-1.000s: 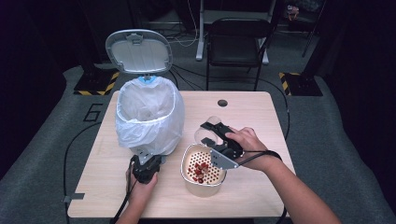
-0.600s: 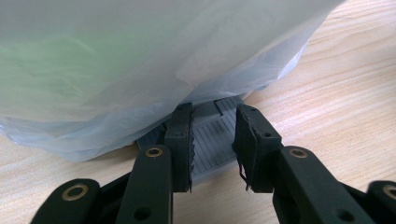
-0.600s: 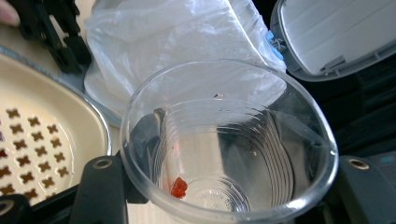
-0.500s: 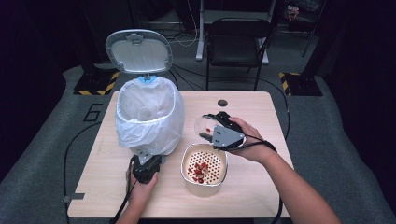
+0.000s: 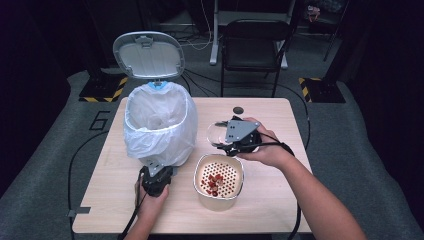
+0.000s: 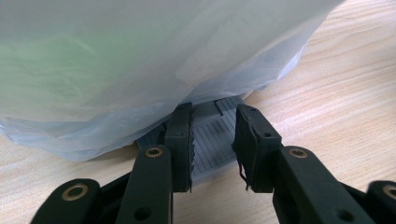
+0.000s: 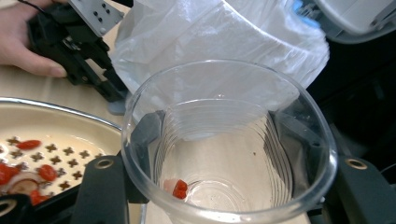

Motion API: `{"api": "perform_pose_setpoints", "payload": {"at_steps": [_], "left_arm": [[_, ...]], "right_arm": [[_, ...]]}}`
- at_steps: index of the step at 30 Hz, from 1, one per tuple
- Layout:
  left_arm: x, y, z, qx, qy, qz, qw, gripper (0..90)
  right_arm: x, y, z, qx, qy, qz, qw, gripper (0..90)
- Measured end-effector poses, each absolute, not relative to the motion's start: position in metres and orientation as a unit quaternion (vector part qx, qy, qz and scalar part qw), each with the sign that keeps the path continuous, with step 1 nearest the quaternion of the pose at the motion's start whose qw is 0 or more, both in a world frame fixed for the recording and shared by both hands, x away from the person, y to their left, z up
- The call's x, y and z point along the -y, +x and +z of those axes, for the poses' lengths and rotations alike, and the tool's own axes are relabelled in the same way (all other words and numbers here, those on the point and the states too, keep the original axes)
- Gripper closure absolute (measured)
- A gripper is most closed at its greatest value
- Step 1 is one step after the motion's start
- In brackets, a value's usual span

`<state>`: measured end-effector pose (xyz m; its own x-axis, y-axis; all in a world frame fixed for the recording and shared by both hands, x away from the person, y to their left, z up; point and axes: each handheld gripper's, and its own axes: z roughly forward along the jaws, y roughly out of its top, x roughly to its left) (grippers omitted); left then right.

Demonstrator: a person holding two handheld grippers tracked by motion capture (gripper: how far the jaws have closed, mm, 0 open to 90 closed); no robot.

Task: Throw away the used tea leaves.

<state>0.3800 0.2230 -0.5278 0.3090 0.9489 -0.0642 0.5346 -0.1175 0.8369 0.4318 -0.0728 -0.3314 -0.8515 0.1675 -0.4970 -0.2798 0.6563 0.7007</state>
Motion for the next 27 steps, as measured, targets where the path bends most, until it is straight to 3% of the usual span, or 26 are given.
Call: {"api": "perform_pose_setpoints", "payload": {"at_steps": [14, 27], "left_arm": [[-0.223, 0.380, -0.528, -0.527, 0.704, 0.259, 0.401, 67.5], [-0.223, 0.380, -0.528, -0.531, 0.702, 0.257, 0.400, 67.5]], "right_arm": [[0.074, 0.447, -0.313, -0.877, 0.057, 0.446, 0.171, 39.2], [0.072, 0.455, -0.290, -0.868, 0.103, 0.470, 0.125, 40.4]]}}
